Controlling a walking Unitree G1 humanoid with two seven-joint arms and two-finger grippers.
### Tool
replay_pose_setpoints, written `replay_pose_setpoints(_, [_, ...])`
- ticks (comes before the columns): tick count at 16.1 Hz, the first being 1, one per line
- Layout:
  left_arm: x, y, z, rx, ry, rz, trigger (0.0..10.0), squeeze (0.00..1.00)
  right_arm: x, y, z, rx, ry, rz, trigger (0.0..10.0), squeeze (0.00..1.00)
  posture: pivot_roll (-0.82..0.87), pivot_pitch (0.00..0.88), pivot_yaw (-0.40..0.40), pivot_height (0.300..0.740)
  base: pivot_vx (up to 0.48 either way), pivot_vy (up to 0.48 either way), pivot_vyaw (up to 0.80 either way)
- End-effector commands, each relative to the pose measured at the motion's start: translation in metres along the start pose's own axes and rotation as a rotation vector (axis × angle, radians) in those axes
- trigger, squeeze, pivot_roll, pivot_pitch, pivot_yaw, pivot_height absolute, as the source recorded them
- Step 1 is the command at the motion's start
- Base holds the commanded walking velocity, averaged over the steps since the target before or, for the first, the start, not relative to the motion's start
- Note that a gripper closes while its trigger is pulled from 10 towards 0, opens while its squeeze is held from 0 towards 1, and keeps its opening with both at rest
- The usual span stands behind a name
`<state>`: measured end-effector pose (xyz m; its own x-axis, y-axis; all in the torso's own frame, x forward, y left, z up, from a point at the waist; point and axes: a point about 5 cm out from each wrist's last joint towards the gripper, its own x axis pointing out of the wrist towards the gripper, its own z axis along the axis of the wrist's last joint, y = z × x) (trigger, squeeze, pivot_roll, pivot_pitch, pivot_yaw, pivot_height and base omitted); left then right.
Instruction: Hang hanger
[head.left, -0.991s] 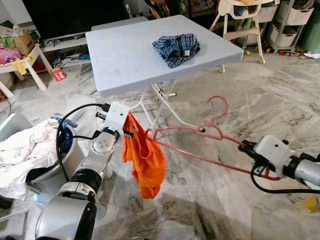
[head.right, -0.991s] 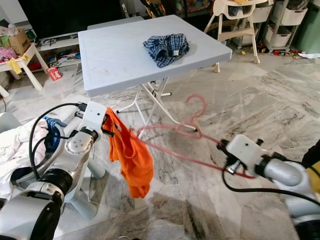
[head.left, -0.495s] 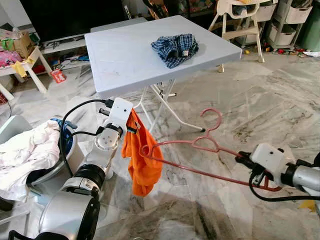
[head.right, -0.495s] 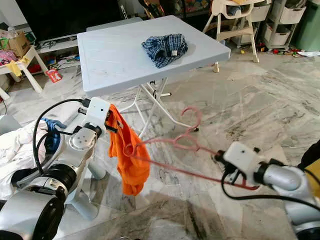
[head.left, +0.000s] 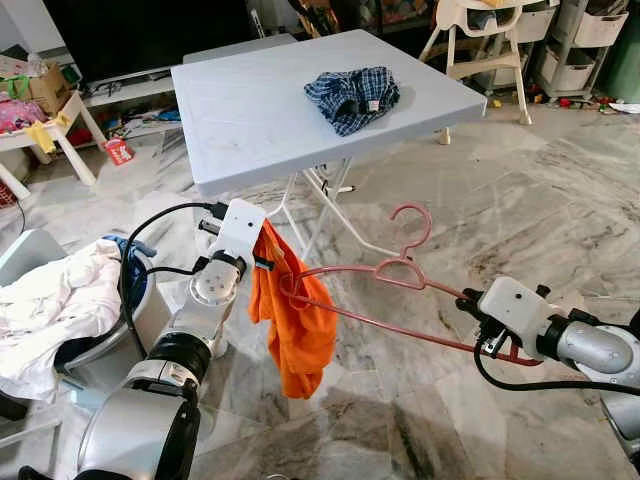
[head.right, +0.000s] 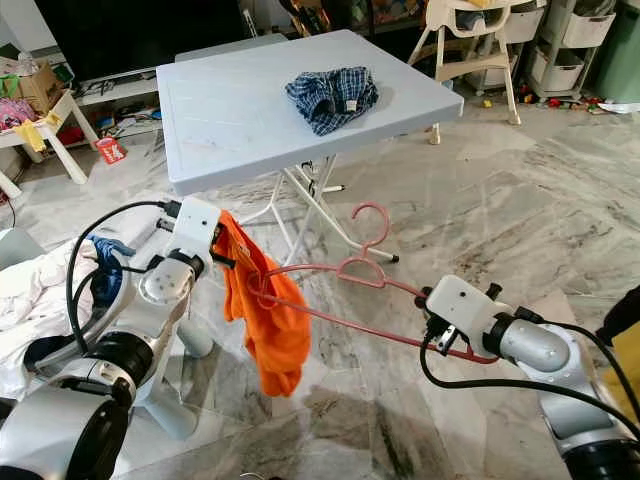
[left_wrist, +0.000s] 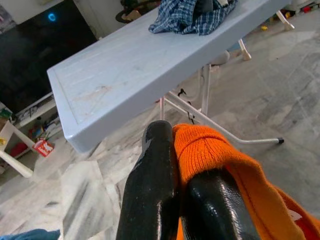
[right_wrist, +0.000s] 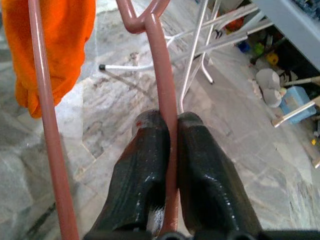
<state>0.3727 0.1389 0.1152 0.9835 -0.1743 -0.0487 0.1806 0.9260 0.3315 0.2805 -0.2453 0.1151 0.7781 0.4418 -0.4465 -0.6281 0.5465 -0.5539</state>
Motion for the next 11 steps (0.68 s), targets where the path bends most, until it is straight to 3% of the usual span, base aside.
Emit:
replay_pose_setpoints(1, [0.001, 0.009, 0.005, -0.001, -0.026, 0.025, 10.0, 0.00, 0.004, -0.003, 0.005, -0.025, -0.014, -0.012, 10.0, 0.00, -0.14, 0.000, 0.138, 0.740, 0.000, 0.000, 0.00])
replay_pose_setpoints(8, [-0.001, 0.010, 0.004, -0.008, -0.022, 0.015, 10.0, 0.00, 0.011, 0.001, 0.005, -0.042, -0.009, 0.016, 10.0, 0.00, -0.14, 0.000, 0.136, 0.740, 0.000, 0.000, 0.00])
replay_pose_setpoints(11, [-0.002, 0.017, -0.001, 0.020, 0.004, 0.027, 10.0, 0.00, -0.005, 0.007, 0.012, 0.043, -0.097, 0.162, 10.0, 0.00, -0.14, 0.000, 0.139, 0.740, 0.000, 0.000, 0.00])
